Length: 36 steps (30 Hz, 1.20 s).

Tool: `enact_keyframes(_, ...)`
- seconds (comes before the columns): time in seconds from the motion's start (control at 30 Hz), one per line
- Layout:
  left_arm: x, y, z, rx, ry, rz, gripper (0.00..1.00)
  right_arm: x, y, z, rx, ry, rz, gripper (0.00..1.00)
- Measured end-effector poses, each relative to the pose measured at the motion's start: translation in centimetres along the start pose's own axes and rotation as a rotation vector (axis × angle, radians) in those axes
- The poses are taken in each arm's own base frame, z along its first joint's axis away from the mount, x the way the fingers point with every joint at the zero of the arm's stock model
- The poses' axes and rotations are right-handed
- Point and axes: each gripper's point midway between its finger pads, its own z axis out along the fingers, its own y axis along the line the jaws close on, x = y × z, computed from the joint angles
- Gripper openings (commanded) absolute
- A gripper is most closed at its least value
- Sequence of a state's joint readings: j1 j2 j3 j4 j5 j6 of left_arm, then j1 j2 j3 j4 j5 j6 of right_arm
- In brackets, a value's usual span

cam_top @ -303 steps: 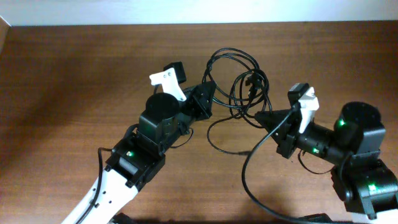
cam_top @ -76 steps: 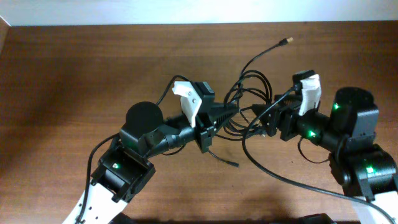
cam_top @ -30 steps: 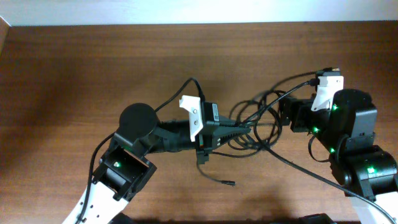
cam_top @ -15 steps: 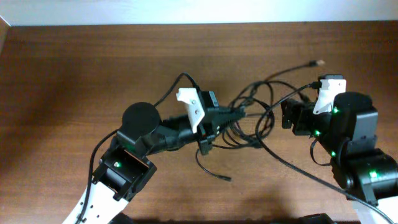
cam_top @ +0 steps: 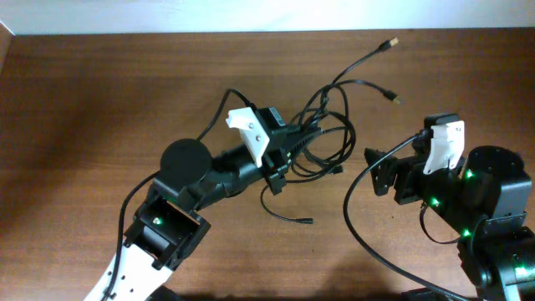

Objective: Untangle cables

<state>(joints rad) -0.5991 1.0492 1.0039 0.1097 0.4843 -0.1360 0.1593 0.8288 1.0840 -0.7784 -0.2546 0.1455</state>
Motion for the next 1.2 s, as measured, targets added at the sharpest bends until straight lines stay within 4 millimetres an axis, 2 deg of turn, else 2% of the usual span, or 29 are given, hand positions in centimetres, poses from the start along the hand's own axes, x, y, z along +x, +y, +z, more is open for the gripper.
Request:
enact_keyframes(0.17, -2.0, -0.2, -0.1, 0.01, -0.077, -0.024, 0.0, 0.2, 1.2, 0.0, -0.069, 0.011, 0.02, 0.99)
enact_keyframes(0.4, -3.6, -0.6, -0.3, 0.031, -0.141, -0.122, 0.0, 0.1, 2.3, 0.8, -0.144, 0.031, 0.035, 0.99)
enact_keyframes(0.6, -3.8, -1.4, -0.3, 0.081, -0.142, -0.162, 0.0, -1.0, 3.2, 1.3, -0.207, 0.001, 0.023, 0.98)
enact_keyframes(0.63, -3.9, -1.6, -0.4, 0.089, -0.143, -0.17, 0.0, -1.1, 3.3, 1.4, -0.211, -0.001, 0.022, 0.95)
enact_keyframes(0.67, -4.1, -1.8, -0.4, 0.103, -0.147, -0.179, 0.0, -1.1, 3.3, 1.5, -0.215, 0.0, 0.022, 0.87)
enact_keyframes(0.73, -4.7, -2.3, -0.6, 0.131, -0.166, -0.178, 0.0, -1.0, 3.3, 1.9, -0.221, 0.012, 0.029, 0.62)
enact_keyframes(0.77, -4.9, -2.5, -0.6, 0.144, -0.176, -0.176, 0.0, -0.8, 3.4, 2.2, -0.23, 0.024, 0.036, 0.55)
enact_keyframes(0.8, -5.2, -2.8, -0.7, 0.159, -0.185, -0.174, 0.0, -0.7, 3.6, 2.5, -0.246, 0.037, 0.036, 0.4)
enact_keyframes(0.9, -5.2, -3.1, -0.8, 0.174, -0.181, -0.178, 0.0, -0.5, 4.0, 3.0, -0.281, 0.057, 0.044, 0.15)
enact_keyframes(0.97, -5.2, -3.1, -0.8, 0.179, -0.18, -0.181, 0.0, -0.4, 4.1, 3.2, -0.291, 0.066, 0.05, 0.04)
enact_keyframes(1.1, -4.8, -3.1, -0.7, 0.181, -0.164, -0.188, 0.0, -0.4, 4.4, 3.2, -0.313, 0.069, 0.049, 0.04)
enact_keyframes(1.2, -3.8, -2.7, -0.5, 0.157, -0.126, -0.206, 0.0, -0.4, 4.5, 3.1, -0.313, 0.067, 0.046, 0.04)
